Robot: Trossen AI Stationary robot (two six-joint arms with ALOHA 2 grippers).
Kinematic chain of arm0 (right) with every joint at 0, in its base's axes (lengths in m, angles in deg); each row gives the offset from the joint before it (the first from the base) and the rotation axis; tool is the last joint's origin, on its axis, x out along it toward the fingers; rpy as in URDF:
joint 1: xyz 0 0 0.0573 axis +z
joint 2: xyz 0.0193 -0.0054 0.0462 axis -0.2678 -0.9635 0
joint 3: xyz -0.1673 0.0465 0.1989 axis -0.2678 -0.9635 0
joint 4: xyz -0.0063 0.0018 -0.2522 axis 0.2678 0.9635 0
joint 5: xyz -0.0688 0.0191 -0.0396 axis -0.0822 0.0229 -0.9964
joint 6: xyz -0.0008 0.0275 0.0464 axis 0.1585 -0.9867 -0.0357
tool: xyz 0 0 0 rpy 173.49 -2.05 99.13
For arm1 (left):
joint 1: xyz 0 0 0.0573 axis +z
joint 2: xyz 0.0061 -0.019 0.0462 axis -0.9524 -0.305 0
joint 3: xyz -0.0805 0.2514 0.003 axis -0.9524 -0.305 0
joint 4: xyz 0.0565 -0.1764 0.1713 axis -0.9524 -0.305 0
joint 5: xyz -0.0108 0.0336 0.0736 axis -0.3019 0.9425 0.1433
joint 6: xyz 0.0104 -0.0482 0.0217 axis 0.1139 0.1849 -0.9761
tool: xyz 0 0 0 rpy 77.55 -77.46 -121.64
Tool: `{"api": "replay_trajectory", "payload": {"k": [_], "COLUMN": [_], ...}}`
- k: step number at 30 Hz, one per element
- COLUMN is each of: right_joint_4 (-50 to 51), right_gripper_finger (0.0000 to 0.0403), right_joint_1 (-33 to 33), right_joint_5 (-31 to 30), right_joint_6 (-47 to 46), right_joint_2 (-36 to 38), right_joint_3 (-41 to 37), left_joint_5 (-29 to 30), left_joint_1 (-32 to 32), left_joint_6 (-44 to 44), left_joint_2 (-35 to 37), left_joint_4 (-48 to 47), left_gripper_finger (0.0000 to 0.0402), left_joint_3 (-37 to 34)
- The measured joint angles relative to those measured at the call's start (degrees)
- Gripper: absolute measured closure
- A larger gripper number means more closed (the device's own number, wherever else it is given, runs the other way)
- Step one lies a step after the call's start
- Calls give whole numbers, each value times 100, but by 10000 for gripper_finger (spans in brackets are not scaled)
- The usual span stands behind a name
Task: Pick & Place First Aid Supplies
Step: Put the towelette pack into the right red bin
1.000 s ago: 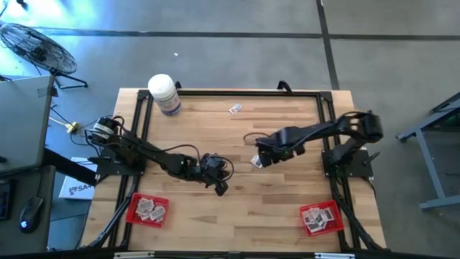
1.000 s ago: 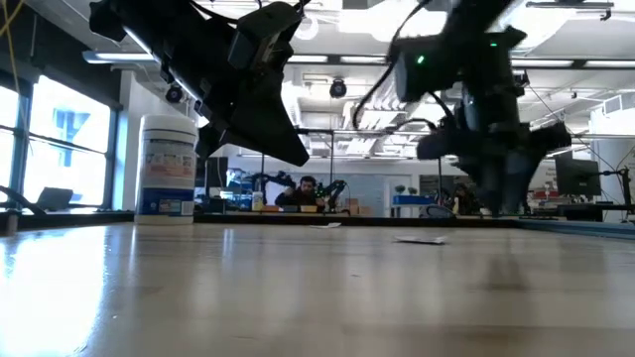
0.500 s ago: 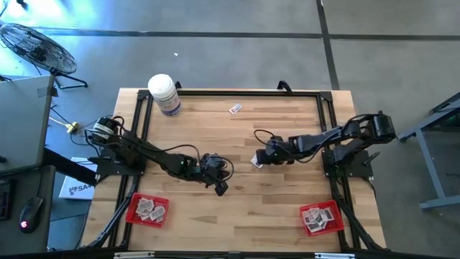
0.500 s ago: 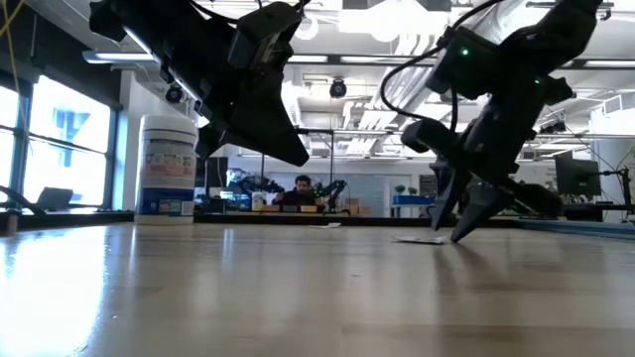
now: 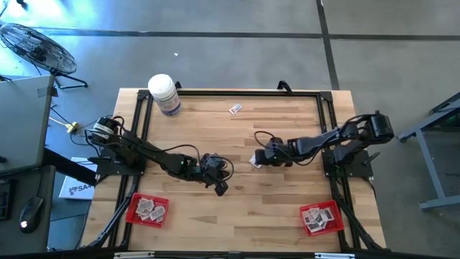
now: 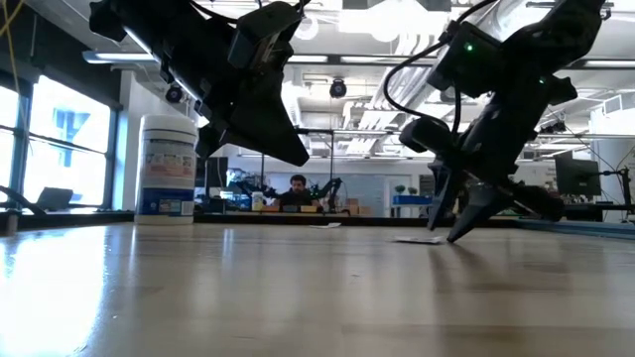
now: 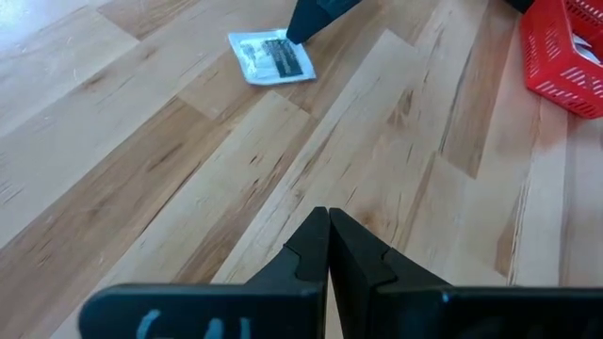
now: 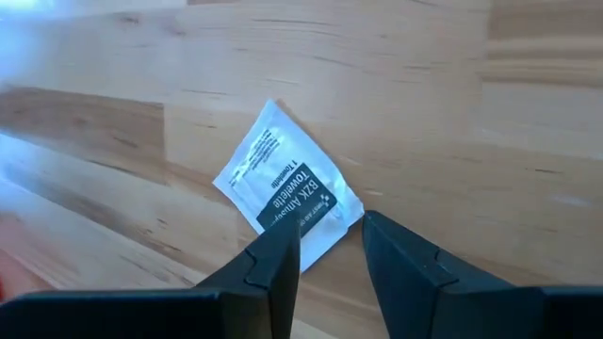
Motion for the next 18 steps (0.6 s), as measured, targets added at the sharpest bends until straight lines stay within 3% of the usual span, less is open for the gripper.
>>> {"api": "replay_trajectory", "payload": {"k": [8, 18], "right_joint_4": [-341, -458], "right_gripper_finger": [292, 351], "right_joint_1": [71, 69], "right_joint_5": [-399, -955], "right_joint_6": [-145, 169], "right_joint_2": [-124, -450], "right_joint_3": [-12, -1], "left_joint_5": [2, 5], "left_joint_1": [-1, -1], "left_joint_6": [2, 2], "left_joint_2": [0, 0], "left_joint_4": [-8, -6], "left_gripper_finger": [400, 400], "left_joint_3": [0, 0]}}
